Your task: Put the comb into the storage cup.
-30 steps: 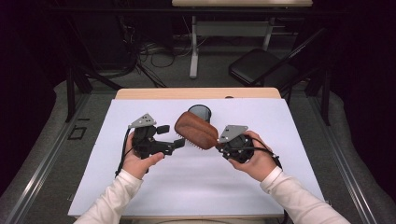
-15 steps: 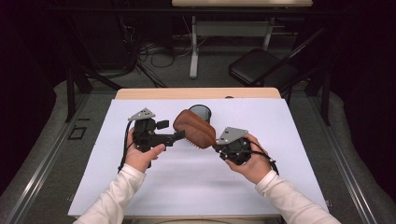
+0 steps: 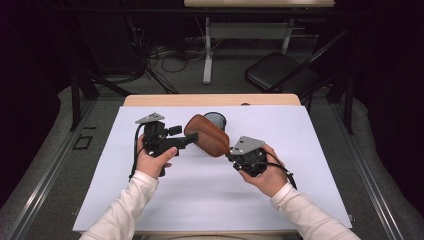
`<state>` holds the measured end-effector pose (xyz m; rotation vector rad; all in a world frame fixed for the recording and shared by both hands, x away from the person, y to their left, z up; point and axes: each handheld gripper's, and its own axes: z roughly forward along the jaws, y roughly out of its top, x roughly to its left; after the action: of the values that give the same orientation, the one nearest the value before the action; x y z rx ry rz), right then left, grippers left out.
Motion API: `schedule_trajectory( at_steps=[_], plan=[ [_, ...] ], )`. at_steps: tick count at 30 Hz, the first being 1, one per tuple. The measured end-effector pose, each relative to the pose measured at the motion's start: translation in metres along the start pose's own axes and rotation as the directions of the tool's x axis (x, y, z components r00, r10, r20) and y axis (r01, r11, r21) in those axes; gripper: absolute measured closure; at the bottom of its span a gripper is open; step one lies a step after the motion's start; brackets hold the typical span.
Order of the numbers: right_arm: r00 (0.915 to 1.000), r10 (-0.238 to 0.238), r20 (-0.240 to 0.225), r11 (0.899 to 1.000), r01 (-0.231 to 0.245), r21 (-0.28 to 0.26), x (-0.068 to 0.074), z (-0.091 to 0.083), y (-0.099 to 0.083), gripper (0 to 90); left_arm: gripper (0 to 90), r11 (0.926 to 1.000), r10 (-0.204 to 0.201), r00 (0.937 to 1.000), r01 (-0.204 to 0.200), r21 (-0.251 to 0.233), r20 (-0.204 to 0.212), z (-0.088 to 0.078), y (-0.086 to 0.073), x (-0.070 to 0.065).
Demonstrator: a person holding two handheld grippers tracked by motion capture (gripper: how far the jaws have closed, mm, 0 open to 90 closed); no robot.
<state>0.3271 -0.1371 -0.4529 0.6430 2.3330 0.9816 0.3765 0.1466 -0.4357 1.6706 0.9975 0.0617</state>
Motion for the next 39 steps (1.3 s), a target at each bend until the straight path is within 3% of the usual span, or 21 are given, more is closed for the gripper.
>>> schedule_trajectory(
  at_steps=[4, 13, 39],
  plan=[
    [1.0000, 0.005, 0.007, 1.000, -0.005, -0.008, 0.000, 0.000, 0.000, 73.4, 14.6, 0.9989, -0.045, 0.9988, 0.046, -0.013, 0.016, 0.002, 0.001, 0.003],
    [0.9997, 0.023, 0.008, 0.999, -0.023, -0.032, 0.000, 0.002, -0.001, 73.4, 15.0, 0.9945, -0.099, 0.9935, 0.101, -0.027, 0.056, 0.005, 0.003, 0.006],
    [0.9995, 0.032, 0.002, 0.997, -0.032, -0.075, 0.005, 0.002, 0.002, 73.4, 19.1, 0.9917, -0.125, 0.9856, 0.127, -0.015, 0.114, 0.018, 0.003, -0.001]
  ],
)
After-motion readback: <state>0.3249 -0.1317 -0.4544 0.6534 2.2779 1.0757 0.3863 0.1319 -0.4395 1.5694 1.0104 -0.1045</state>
